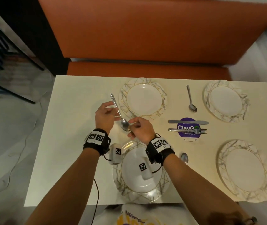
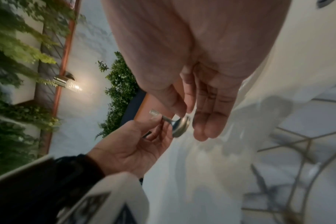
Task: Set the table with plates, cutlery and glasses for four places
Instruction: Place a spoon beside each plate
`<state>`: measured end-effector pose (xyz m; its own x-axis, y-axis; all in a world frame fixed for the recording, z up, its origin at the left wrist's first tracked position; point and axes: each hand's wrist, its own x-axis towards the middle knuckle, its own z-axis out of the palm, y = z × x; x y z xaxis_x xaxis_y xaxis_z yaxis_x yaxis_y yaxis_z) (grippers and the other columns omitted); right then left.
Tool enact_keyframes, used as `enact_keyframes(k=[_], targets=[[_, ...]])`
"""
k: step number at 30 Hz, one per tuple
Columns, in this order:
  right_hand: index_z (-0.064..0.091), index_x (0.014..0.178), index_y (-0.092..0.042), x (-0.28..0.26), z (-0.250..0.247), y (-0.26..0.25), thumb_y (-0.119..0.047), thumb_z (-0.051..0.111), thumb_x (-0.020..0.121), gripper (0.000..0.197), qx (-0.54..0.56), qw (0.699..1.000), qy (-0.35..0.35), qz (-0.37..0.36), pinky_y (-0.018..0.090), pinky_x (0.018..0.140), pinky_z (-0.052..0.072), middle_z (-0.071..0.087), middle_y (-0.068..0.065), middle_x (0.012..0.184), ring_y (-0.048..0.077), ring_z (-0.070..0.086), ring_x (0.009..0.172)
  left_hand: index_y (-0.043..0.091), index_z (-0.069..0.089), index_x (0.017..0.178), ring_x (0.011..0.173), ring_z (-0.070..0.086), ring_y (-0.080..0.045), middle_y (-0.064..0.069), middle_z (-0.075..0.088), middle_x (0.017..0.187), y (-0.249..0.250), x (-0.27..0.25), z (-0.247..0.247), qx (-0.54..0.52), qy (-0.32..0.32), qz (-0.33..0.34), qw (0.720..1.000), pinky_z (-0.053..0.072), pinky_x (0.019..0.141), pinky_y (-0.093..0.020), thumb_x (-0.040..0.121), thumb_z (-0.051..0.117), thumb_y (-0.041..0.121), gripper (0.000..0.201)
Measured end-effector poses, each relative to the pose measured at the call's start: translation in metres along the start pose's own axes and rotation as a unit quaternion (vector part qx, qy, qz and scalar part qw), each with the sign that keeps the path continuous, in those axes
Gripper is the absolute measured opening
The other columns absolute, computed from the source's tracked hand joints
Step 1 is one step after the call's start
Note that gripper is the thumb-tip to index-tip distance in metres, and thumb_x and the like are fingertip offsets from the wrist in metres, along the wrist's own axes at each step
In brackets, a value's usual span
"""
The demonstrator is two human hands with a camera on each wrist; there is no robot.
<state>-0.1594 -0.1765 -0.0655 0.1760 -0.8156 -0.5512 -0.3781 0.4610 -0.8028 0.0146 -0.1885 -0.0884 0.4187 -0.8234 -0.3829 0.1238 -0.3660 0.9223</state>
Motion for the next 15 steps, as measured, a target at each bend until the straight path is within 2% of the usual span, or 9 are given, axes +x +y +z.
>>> enact_keyframes(k=[3, 6, 8, 12, 15], targets=[[0.069, 0.102, -0.017, 0.005, -0.001, 0.008, -0.011, 0.065, 0.091, 0.013, -0.047, 0.999, -0.009, 0.003, 0.029, 0.057, 0.058, 0.075, 0.006, 0.092, 0.017, 0.073, 0.063, 0.017, 0.070, 0.108, 0.076, 0.075, -0.030, -0.015, 0.077, 0.090, -0.003, 0.033, -0.007, 0.066, 0.005, -0.009, 0.998, 0.066, 0.073, -0.043, 0.094, 0.069, 0.000, 0.023], [0.072, 0.100, -0.015, 0.008, -0.008, 0.017, -0.009, 0.066, 0.091, 0.012, -0.055, 0.998, -0.007, 0.015, 0.022, 0.053, 0.052, 0.074, 0.011, 0.095, 0.015, 0.071, 0.060, 0.028, 0.070, 0.097, 0.076, 0.077, -0.032, -0.009, 0.078, 0.088, -0.002, 0.070, -0.008, 0.163, 0.003, -0.021, 0.986, 0.065, 0.078, -0.048, 0.091, 0.071, 0.003, 0.026], [0.073, 0.100, -0.013, 0.008, -0.016, 0.022, -0.007, 0.065, 0.091, 0.013, -0.052, 0.998, 0.002, 0.017, 0.018, 0.050, 0.049, 0.073, 0.014, 0.096, 0.016, 0.070, 0.059, 0.032, 0.068, 0.090, 0.081, 0.077, -0.031, -0.007, 0.079, 0.089, -0.001, 0.093, -0.006, 0.229, 0.000, -0.017, 0.973, 0.064, 0.082, -0.046, 0.089, 0.073, 0.003, 0.029], [0.074, 0.098, -0.014, 0.006, -0.033, 0.028, -0.008, 0.065, 0.091, 0.013, -0.057, 0.998, 0.023, 0.004, 0.015, 0.050, 0.047, 0.075, 0.012, 0.092, 0.016, 0.071, 0.060, 0.029, 0.067, 0.088, 0.082, 0.077, -0.028, -0.007, 0.079, 0.088, 0.001, 0.127, -0.006, 0.329, -0.002, -0.003, 0.944, 0.063, 0.086, -0.040, 0.089, 0.071, 0.008, 0.021], [0.074, 0.097, -0.011, 0.005, -0.043, 0.028, -0.004, 0.062, 0.091, 0.015, -0.039, 0.998, 0.041, 0.000, 0.015, 0.050, 0.048, 0.075, 0.010, 0.087, 0.010, 0.068, 0.058, 0.024, 0.066, 0.079, 0.081, 0.077, -0.030, -0.010, 0.079, 0.087, -0.004, 0.145, -0.010, 0.344, 0.004, -0.018, 0.939, 0.065, 0.082, -0.043, 0.086, 0.074, 0.010, 0.018]])
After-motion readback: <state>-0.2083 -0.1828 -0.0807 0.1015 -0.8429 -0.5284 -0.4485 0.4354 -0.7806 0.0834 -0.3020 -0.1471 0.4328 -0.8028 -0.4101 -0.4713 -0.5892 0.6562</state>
